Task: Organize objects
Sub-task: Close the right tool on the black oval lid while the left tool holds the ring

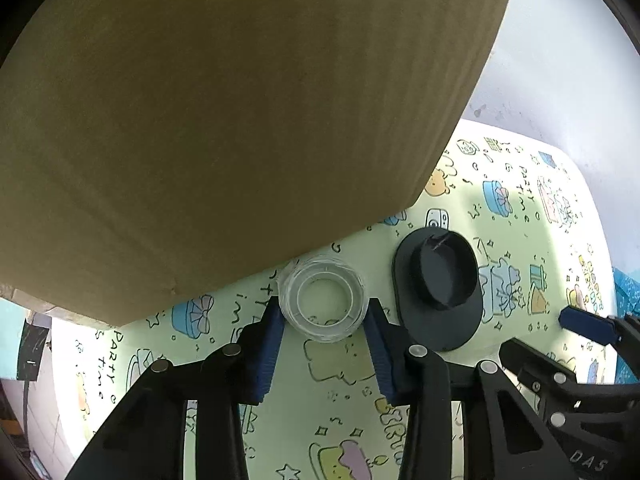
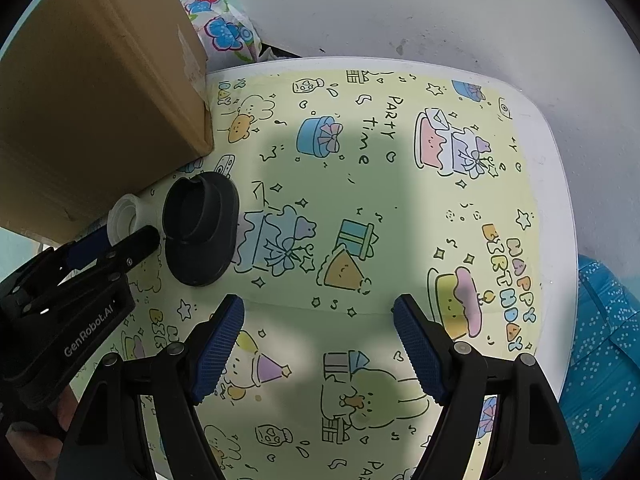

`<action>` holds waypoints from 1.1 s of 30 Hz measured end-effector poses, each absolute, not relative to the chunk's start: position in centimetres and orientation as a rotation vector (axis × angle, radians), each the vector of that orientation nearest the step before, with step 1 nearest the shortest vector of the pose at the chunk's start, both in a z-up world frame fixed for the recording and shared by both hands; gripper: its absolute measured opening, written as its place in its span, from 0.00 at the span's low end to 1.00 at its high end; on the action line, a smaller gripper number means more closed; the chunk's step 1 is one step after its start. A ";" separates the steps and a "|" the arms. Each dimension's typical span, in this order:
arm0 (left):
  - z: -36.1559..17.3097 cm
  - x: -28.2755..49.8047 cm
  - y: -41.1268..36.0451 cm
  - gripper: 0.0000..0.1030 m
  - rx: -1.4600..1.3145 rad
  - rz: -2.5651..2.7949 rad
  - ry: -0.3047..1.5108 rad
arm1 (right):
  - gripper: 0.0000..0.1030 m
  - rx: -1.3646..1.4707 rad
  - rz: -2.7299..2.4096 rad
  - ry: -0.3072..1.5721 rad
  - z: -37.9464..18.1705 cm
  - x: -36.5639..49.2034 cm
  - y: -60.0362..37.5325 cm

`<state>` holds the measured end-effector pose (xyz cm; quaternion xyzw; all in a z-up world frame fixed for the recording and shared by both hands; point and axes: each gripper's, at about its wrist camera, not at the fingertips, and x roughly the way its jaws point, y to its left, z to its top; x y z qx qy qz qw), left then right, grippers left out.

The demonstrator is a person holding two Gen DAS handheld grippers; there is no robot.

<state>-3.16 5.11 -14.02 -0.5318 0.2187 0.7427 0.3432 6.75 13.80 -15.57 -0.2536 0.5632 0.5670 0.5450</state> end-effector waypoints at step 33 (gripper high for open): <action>-14.3 -4.2 -0.9 0.40 -1.415 1.913 0.561 | 0.67 -0.657 1.381 1.211 -12.9 0.1 17.5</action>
